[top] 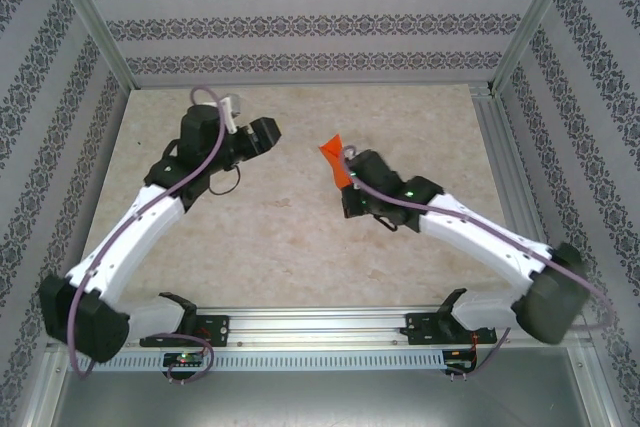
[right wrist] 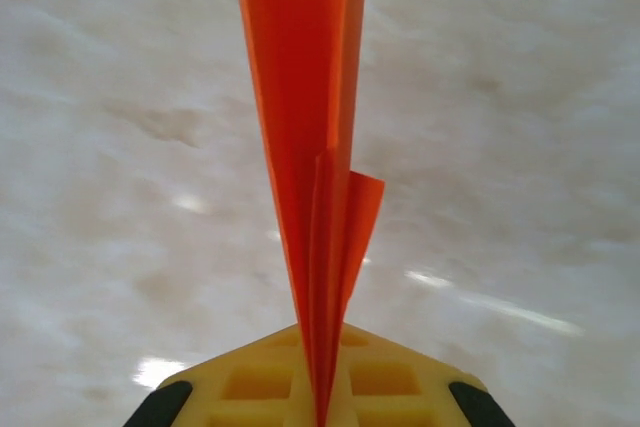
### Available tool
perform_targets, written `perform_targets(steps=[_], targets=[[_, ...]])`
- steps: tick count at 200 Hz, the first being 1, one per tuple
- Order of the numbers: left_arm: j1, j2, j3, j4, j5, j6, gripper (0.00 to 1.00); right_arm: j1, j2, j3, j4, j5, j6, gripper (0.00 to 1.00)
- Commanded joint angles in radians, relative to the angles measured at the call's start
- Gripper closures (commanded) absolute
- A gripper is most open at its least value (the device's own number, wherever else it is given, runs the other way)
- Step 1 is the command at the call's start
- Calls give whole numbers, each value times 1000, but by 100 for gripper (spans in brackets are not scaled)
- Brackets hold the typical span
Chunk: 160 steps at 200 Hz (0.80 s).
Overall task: Fold a paper plane with a square sheet of paper (fold left side to right side)
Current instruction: Turn over the paper at the center of the table.
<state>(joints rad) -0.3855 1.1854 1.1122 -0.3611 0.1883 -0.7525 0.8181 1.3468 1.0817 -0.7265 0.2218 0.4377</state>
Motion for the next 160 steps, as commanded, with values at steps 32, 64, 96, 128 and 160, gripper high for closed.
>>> perform_targets(steps=[32, 64, 96, 128, 160], targets=[[64, -214, -155, -158, -357, -8, 18, 200, 424, 280, -603, 772, 92, 90], [83, -251, -182, -180, -375, -5, 15, 270, 657, 421, -689, 850, 102, 90], [98, -257, -190, -183, -355, -6, 14, 306, 834, 520, -680, 854, 40, 90], [108, -253, -195, -181, -333, -2, 13, 318, 922, 549, -638, 791, -14, 87], [113, -240, -200, -168, -310, -1, 13, 345, 907, 527, -541, 664, -108, 65]])
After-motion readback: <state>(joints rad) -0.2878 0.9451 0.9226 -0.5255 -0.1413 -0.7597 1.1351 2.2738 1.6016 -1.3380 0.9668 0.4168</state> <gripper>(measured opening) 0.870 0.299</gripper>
